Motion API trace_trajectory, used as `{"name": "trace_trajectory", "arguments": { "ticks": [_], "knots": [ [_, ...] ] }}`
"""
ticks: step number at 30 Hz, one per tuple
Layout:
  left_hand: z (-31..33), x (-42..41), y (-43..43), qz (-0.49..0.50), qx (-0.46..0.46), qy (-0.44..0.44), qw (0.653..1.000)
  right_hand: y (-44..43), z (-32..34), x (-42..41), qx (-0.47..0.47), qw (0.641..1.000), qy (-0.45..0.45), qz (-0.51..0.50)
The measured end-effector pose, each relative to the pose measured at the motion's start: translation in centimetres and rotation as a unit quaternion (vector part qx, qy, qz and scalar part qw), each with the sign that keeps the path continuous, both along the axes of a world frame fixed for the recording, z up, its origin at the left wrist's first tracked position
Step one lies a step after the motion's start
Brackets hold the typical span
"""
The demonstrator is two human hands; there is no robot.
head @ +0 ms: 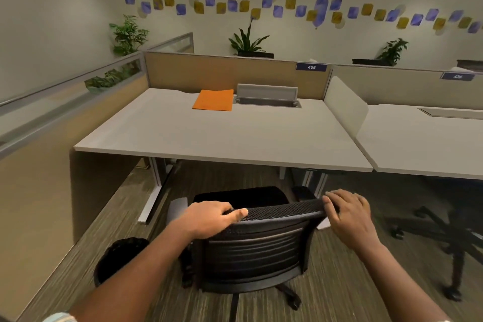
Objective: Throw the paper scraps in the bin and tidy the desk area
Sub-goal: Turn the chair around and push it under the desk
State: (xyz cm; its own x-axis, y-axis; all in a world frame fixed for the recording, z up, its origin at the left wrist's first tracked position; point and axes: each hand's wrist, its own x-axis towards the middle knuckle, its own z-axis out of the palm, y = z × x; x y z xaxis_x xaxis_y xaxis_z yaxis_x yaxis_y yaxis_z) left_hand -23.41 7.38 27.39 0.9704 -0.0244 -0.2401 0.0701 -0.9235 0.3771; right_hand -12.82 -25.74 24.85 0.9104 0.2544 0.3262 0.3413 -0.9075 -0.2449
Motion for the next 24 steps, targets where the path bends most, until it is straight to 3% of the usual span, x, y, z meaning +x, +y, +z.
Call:
{"name": "trace_trajectory", "arguments": {
  "ticks": [2, 4, 18, 24],
  "knots": [
    [-0.7, -0.2, 0.5, 0.061, 0.052, -0.097, 0.992, 0.0, -0.1, 0.9, -0.038, 0.999, -0.012, 0.029],
    [-1.1, -0.1, 1.7, 0.094, 0.072, -0.14, 0.983, 0.9, 0.1, 1.1, -0.063, 0.997, -0.022, 0.037],
    [-1.6, 2.9, 8.0, 0.148, 0.126, -0.21, 0.958, 6.8, 0.2, 1.3, -0.03, 0.999, -0.027, 0.019],
    [-1.8, 5.3, 11.1, 0.171, 0.097, -0.202, 0.96, 9.6, 0.3, 2.8, -0.021, 0.999, -0.029, 0.02]
  ]
}}
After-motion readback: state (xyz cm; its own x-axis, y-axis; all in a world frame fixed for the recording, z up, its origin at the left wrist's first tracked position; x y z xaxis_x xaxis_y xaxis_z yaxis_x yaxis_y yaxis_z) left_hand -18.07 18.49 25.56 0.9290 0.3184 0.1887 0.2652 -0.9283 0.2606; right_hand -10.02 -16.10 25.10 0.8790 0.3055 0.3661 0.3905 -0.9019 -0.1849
